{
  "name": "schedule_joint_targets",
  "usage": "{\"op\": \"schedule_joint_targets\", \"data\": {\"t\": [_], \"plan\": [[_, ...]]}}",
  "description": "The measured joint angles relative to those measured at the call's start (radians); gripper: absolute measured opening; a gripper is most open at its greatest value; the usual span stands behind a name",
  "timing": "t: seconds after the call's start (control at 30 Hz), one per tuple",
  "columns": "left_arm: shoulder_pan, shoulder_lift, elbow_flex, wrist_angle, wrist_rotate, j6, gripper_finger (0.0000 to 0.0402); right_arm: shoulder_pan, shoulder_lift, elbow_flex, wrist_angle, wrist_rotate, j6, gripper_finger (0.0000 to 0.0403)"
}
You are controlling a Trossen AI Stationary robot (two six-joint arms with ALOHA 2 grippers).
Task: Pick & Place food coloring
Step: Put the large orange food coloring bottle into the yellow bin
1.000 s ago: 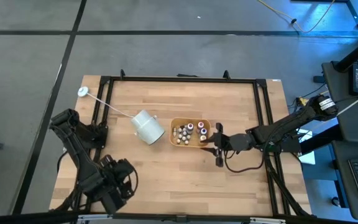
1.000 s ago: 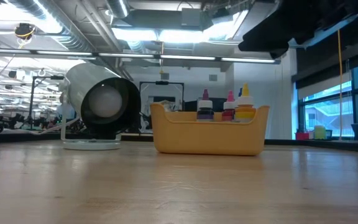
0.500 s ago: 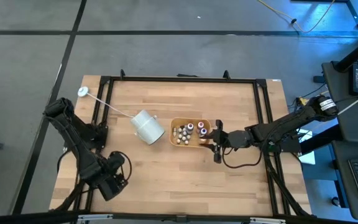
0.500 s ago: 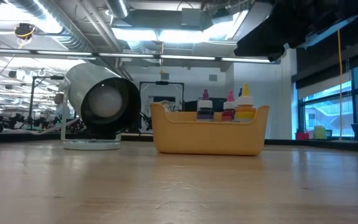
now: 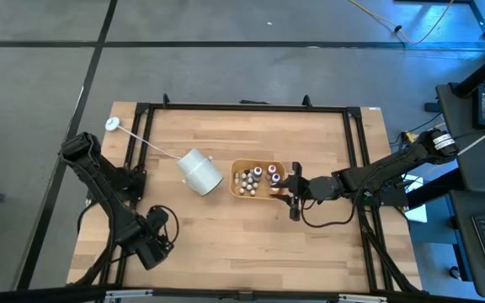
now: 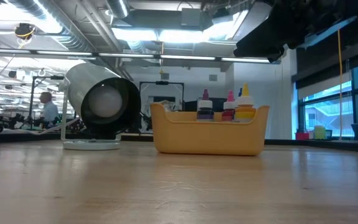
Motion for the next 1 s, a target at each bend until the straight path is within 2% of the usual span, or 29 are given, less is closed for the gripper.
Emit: {"op": "schedule_joint_targets", "data": {"t": [0.5, 0.73, 0.8, 1.0], "plan": [[0.0, 0.029, 0.0, 0.05, 0.002, 0.017, 0.0192, 0.0, 0.0, 0.0, -0.006, 0.0, 0.0, 0.0134], [0.001, 0.029, 0.0, 0.063, 0.008, 0.067, 0.0116, 0.0, 0.0, 0.0, -0.006, 0.0, -0.001, 0.0134], [0.006, 0.029, 0.0, 0.064, -0.007, 0.076, 0.0114, 0.0, 0.0, 0.0, -0.006, 0.0, -0.001, 0.0134], [0.104, 0.029, 0.091, 0.071, -0.108, 0.294, 0.0114, 0.0, 0.0, 0.0, 0.014, 0.0, -0.007, 0.0134]]}}
